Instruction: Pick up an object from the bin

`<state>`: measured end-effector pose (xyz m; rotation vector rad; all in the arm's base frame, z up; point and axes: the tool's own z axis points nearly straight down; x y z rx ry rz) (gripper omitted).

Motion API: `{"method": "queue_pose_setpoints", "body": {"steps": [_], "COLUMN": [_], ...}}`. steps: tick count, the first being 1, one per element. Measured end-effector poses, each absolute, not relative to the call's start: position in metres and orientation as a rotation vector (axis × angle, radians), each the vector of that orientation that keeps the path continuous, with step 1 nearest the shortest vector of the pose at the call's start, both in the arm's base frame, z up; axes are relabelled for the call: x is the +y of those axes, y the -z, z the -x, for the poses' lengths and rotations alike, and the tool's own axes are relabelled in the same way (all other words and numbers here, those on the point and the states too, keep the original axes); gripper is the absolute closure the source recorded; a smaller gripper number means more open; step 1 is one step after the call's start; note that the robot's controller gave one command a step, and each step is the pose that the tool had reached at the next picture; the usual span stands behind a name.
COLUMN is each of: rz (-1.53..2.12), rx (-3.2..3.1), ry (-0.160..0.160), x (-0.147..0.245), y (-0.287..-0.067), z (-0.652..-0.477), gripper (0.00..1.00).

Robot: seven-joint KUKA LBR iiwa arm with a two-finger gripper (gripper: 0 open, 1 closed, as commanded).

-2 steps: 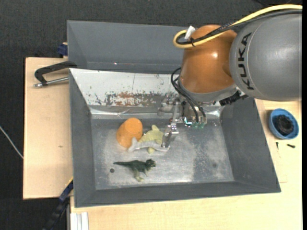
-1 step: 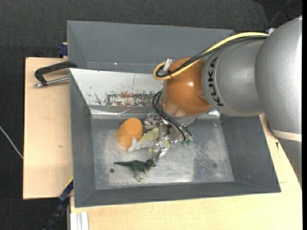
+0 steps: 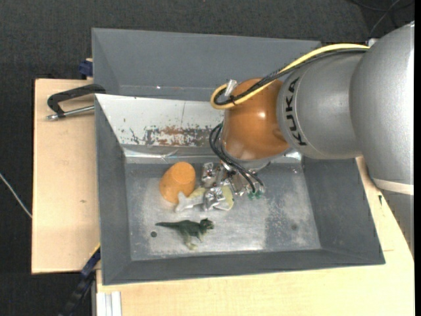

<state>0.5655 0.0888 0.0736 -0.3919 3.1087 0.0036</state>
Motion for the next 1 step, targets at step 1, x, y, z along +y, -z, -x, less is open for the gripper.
{"method": "queue_pose_setpoints", "body": {"steps": [1], "rz": [0.635], "rx": [3.060], "ry": [-0.001], "x": [0.0931], "y": [-0.2612], "z": [-0.5519], "gripper": [1.00]}}
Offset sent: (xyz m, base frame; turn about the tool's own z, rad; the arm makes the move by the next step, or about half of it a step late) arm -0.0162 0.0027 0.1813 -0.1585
